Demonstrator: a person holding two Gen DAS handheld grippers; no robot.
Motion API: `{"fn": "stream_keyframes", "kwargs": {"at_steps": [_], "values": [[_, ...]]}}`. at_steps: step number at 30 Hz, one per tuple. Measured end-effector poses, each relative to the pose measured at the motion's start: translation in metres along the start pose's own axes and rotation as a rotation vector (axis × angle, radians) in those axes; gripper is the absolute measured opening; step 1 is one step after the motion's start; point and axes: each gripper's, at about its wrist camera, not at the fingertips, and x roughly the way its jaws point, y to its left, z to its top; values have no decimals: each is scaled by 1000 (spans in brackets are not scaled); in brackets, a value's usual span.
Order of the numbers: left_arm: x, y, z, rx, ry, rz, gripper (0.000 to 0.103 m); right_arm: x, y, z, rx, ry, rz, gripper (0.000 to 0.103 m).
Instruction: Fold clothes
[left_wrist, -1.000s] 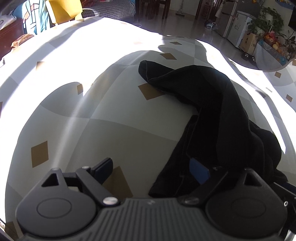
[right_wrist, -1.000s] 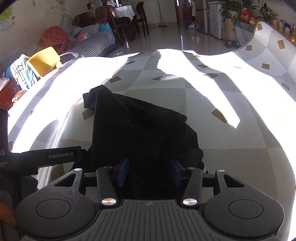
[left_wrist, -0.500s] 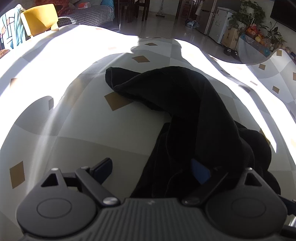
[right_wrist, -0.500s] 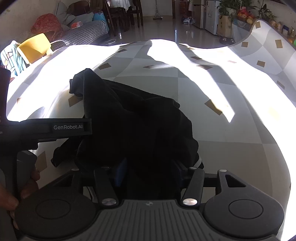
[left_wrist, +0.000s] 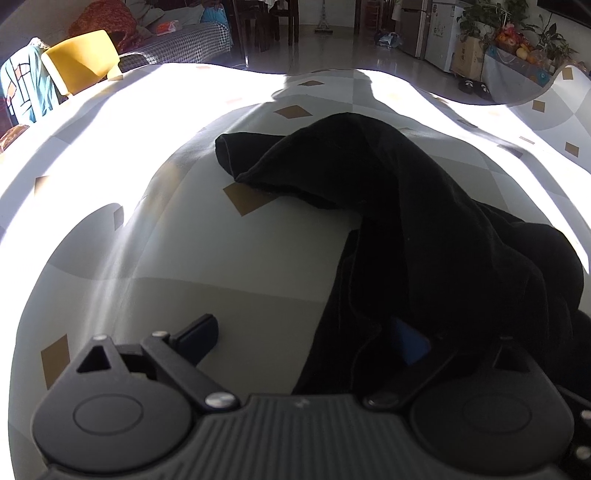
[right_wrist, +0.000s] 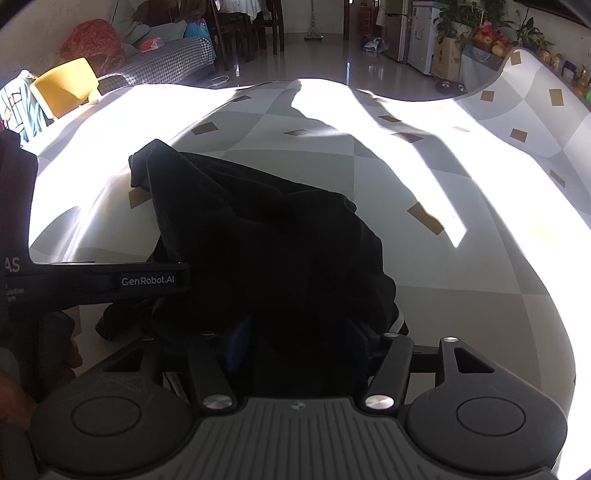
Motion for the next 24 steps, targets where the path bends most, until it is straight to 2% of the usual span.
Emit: {"fn": "stream_keyframes", "kwargs": {"at_steps": [6,17,20,24], "values": [[-4,11,-6,-37,16,34,103,0,8,-4,-58,-6,-6,58],[-17,32,-16,-115,88,80,103,-4,19,-9,-134,8,64,59],[-22,38,-21,-138,118,83,103,-10,9,-3,-57,4,112,58],[-28,40,-26,-127,116,86,103,-17,0,3,3,-23,145,58]]}}
